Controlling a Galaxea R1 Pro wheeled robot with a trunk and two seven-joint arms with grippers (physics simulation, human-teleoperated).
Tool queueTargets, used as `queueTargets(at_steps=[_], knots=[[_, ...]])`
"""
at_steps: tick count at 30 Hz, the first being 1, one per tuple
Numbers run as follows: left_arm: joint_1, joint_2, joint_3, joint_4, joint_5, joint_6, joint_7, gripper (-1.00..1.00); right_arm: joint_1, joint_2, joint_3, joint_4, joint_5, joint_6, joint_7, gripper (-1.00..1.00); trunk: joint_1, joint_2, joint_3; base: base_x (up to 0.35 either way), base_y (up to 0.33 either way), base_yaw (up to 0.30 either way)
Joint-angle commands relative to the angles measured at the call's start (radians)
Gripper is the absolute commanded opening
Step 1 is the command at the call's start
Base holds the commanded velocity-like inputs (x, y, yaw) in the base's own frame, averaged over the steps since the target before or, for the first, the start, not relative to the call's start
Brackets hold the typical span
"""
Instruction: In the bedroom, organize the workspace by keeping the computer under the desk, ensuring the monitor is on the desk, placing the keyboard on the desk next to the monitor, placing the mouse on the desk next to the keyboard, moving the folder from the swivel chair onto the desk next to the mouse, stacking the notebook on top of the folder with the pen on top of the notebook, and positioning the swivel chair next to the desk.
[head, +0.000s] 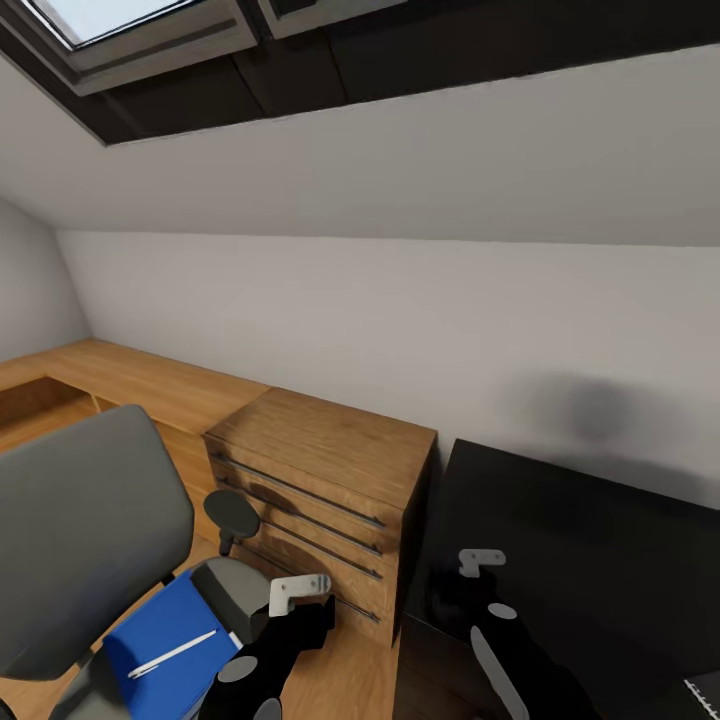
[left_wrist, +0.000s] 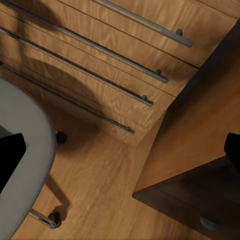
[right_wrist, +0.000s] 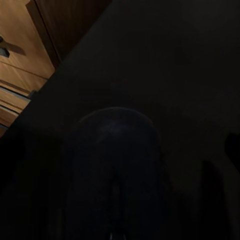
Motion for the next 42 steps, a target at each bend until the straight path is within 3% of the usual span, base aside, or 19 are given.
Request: queueTargets(at_steps=[1, 9, 17, 26, 27, 42], knots=[[-0.001, 0.000, -0.001, -0.001, 0.011, 0.002, 0.010, 1.00, -0.001, -0.002, 0.006, -0.002, -0.010, 0.004, -0.010, 1.00, 0.000, -0.001, -0.001, 0.003, 0.000, 0.000], [-0.001, 0.000, 0.002, -0.001, 0.011, 0.002, 0.010, 1.00, -0.001, -0.001, 0.006, -0.002, -0.010, 0.014, -0.010, 1.00, 0.000, -0.001, -0.001, 0.001, 0.000, 0.000], [-0.001, 0.000, 0.005, -0.001, 0.012, 0.002, 0.010, 1.00, -0.002, -0.001, 0.005, -0.002, -0.012, 0.089, -0.010, 1.00, 0.000, -0.001, -0.001, 0.000, 0.000, 0.000], [-0.001, 0.000, 0.006, -0.003, 0.012, 0.002, 0.010, 1.00, -0.002, 0.000, 0.005, -0.002, -0.012, 0.097, -0.010, 1.00, 0.000, -0.001, -0.001, 0.000, 0.000, 0.000], [-0.001, 0.000, 0.006, -0.003, 0.012, 0.002, 0.010, 1.00, -0.002, 0.000, 0.005, -0.002, -0.012, 0.097, -0.010, -1.00, 0.000, -0.001, -0.001, 0.000, 0.000, 0.000], [-0.001, 0.000, 0.006, -0.003, 0.012, 0.002, 0.010, 1.00, -0.002, 0.000, 0.005, -0.003, -0.013, 0.098, -0.011, -1.00, 0.000, -0.001, -0.001, 0.000, 0.000, 0.000]])
